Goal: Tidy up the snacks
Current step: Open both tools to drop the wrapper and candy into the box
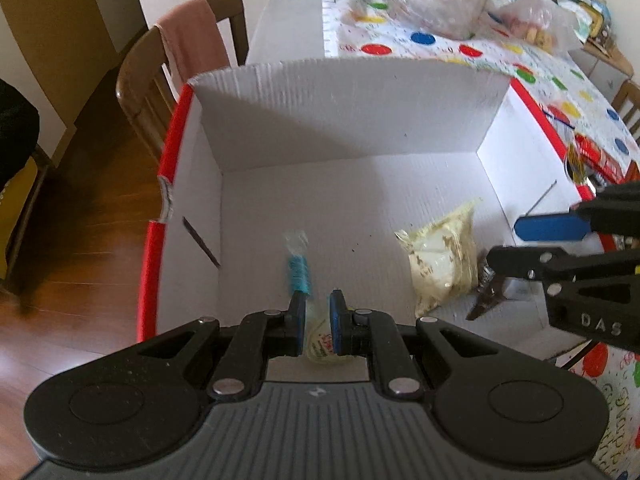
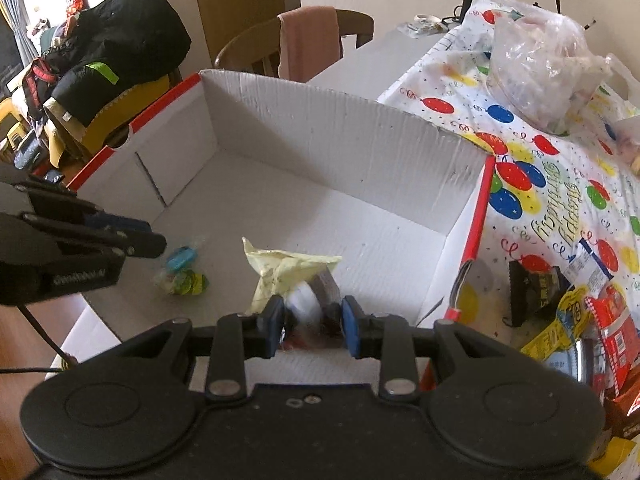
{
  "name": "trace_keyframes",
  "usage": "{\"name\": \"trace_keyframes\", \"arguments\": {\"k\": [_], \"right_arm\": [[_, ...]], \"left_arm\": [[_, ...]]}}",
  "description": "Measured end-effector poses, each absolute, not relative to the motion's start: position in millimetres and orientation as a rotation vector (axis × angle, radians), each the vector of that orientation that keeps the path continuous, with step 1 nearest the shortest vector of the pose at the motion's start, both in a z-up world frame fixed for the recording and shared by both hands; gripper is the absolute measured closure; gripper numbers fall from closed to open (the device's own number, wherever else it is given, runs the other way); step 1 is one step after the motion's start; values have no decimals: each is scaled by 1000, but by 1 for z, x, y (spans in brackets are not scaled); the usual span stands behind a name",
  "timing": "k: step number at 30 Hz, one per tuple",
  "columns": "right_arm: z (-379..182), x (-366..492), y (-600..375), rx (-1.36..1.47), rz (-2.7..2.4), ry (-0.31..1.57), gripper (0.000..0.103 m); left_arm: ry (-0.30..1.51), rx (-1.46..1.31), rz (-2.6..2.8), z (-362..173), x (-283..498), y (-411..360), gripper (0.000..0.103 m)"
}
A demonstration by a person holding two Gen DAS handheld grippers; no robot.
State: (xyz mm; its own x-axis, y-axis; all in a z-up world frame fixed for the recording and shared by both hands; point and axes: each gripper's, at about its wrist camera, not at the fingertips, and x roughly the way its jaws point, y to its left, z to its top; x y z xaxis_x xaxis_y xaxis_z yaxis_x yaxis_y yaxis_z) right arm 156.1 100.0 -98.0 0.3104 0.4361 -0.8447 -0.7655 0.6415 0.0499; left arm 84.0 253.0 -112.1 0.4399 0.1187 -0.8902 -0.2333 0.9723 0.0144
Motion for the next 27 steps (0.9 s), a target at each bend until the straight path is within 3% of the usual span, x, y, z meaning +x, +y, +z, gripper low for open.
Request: {"name": "trace_keyframes", "arguments": {"k": [16, 20, 25, 27], "right_arm": [[-78, 153, 83, -320, 819, 946, 65], [-67, 149, 76, -289, 830, 930, 62], [-53, 141, 65, -263, 842, 904, 56], [-48, 139, 60, -252, 843, 893, 53]], "left_arm": [[1043, -121, 182, -93, 71, 237, 88], [1007, -119, 171, -81, 65, 230, 77], [962, -116, 150, -64, 58, 219, 75], [946, -115, 142, -58, 56, 214, 67]]}}
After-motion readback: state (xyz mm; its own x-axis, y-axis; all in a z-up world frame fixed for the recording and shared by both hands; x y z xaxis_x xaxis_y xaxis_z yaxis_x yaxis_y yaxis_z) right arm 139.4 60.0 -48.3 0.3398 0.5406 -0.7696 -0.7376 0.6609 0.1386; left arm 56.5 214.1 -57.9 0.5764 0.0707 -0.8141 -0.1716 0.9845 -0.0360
